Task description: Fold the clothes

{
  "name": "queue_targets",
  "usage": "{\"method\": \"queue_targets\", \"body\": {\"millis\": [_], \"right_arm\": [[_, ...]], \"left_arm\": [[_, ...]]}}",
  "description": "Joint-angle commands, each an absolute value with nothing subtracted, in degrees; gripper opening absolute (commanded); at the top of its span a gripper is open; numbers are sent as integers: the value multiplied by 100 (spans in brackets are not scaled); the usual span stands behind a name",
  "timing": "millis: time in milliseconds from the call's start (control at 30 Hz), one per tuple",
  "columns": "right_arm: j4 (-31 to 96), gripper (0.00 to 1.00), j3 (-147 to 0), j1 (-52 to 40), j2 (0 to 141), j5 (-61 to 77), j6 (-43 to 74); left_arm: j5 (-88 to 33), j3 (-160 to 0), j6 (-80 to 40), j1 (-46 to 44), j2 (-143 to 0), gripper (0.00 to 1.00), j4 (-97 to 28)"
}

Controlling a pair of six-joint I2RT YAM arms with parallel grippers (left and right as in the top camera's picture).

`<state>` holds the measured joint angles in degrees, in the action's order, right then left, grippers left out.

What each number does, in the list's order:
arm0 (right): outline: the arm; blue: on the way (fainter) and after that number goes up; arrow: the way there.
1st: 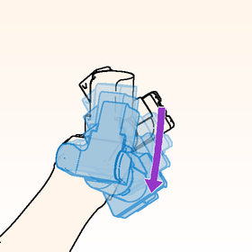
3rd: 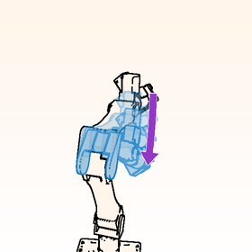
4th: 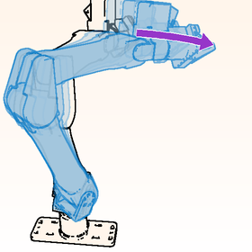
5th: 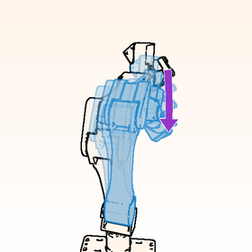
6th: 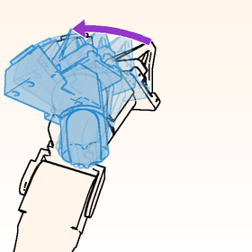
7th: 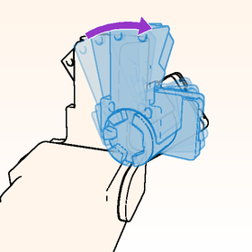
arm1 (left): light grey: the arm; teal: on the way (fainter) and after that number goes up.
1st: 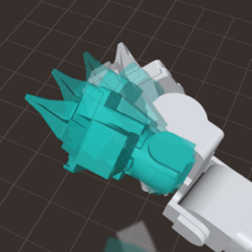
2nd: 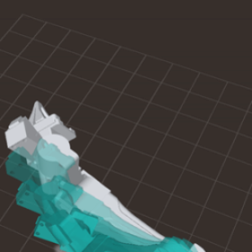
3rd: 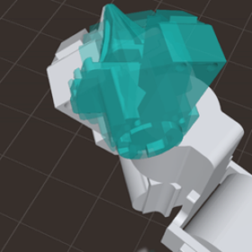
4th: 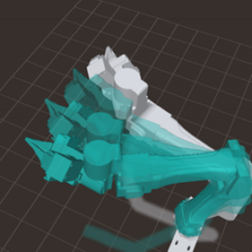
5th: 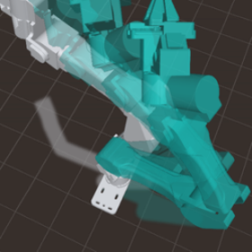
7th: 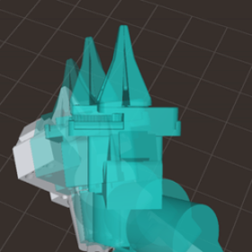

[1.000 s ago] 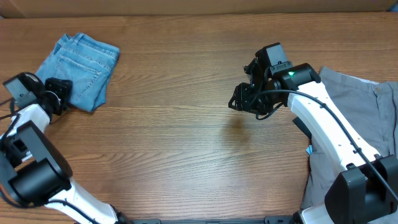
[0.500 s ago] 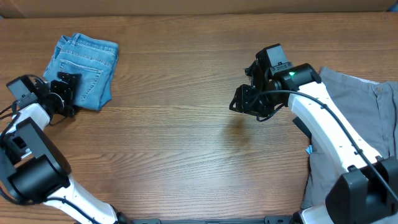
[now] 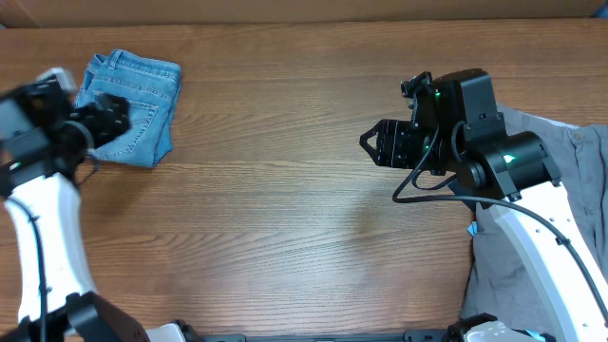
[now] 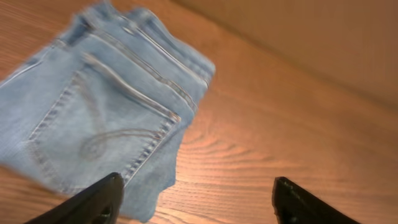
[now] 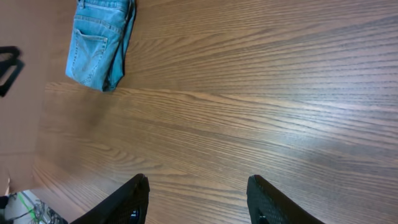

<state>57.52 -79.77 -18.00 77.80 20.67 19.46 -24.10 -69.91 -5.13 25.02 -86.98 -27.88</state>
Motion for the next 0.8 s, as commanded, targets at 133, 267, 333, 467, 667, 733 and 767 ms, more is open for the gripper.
{"method": "queue_targets", "body": {"millis": [133, 267, 333, 467, 667, 733, 767], "right_arm": [[5629, 54, -8001, -1798, 7791, 1911, 1973], [5616, 54, -8001, -1798, 7791, 1870, 1973], [5618, 54, -8001, -1798, 7791, 1780, 1975], [5627, 53, -8001, -1798, 7791, 1785, 1975], [5791, 51, -7996, -1798, 7791, 1793, 2086], [5948, 50, -7996, -1798, 7791, 1804, 2082], [5999, 50, -7996, -1798, 7791, 1804, 2082]], "left_arm": [[-1815, -6954, 773, 1592, -10344, 6, -1949], [-1737, -6954, 786, 1457, -11137, 4, -1457], [-1625, -6954, 816, 1459, -11493, 4, -1194], [-836, -6954, 145, 1542, -11773, 18, -572], [-642, -6954, -593, 1553, -11780, 41, 211], [-368, -6958, -801, 1568, -11762, 44, 294], [-421, -6971, -827, 1575, -11734, 43, 290]]}}
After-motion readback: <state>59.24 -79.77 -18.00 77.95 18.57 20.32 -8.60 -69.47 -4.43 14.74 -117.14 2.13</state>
